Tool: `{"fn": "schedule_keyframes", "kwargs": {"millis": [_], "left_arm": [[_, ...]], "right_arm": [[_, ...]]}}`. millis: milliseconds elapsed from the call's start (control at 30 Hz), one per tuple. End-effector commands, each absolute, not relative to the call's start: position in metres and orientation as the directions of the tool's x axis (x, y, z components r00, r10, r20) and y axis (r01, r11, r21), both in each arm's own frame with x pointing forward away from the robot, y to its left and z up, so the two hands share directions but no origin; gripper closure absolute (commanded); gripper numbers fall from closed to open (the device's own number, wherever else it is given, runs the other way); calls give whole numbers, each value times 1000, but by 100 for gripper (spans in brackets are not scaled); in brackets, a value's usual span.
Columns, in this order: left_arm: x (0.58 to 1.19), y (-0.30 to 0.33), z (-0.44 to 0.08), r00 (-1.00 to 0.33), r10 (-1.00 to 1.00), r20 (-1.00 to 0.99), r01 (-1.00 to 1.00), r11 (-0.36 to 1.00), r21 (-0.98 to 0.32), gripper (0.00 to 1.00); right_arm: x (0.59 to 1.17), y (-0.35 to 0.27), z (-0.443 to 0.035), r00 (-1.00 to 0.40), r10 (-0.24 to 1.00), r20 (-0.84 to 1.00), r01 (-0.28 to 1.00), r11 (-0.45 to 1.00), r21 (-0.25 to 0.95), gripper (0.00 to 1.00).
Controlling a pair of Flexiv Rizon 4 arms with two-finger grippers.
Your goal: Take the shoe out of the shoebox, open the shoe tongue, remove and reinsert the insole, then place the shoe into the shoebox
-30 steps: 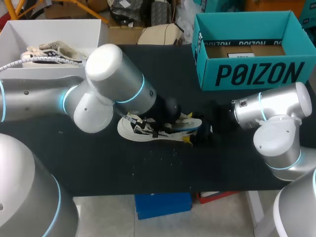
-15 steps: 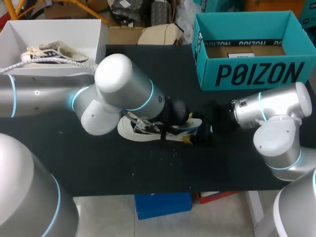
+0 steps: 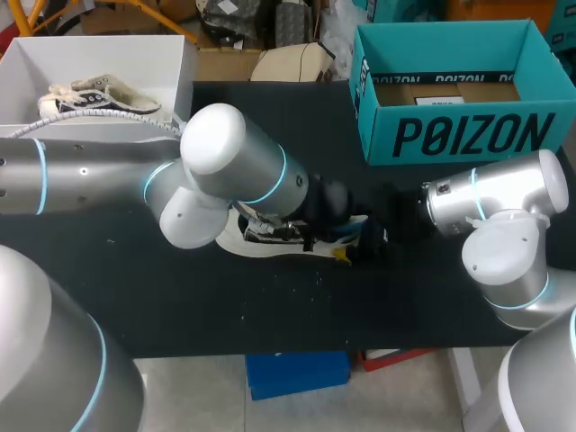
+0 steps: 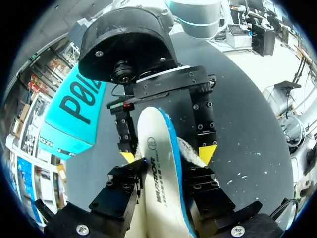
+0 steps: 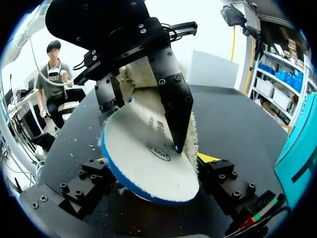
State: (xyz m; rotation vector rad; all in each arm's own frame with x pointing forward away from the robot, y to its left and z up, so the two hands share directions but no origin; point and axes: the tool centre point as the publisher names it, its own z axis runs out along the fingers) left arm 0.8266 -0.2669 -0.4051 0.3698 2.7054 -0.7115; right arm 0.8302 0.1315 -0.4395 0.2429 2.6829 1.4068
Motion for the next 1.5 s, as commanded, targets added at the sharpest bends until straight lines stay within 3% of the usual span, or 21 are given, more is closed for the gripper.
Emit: {"fn": "schedule_keyframes", "kwargs": {"millis": [33,67,133,700,1067,1333,1500], "left_arm": [[825,-271,-405,-911,166,-377,333,836,-436,65],[824,-272,-404,-910,169,-378,337,834,-437,70],[822,-272,-401,-908,170,-382,339,833,-436,100],[761,-249,-333,-912,277,-303,411,620,-669,100],[745,-268,-243,-983,170,-71,130,370,-920,100],[751,-275,-160,-988,155,3,41,282,-958,100],[741,-280,-106,-978,204,-43,99,273,-957,100]], "right_arm": [[831,132,-442,-982,189,-16,95,561,822,100],[831,132,-442,-982,189,-16,95,561,822,100],[831,132,-442,-982,189,-16,95,561,822,100],[831,132,-442,-982,189,-16,95,561,822,100],[831,132,-442,-982,189,-16,95,561,822,100],[831,132,-442,-982,189,-16,95,561,822,100],[831,132,-442,-982,189,-16,95,561,822,100]]}}
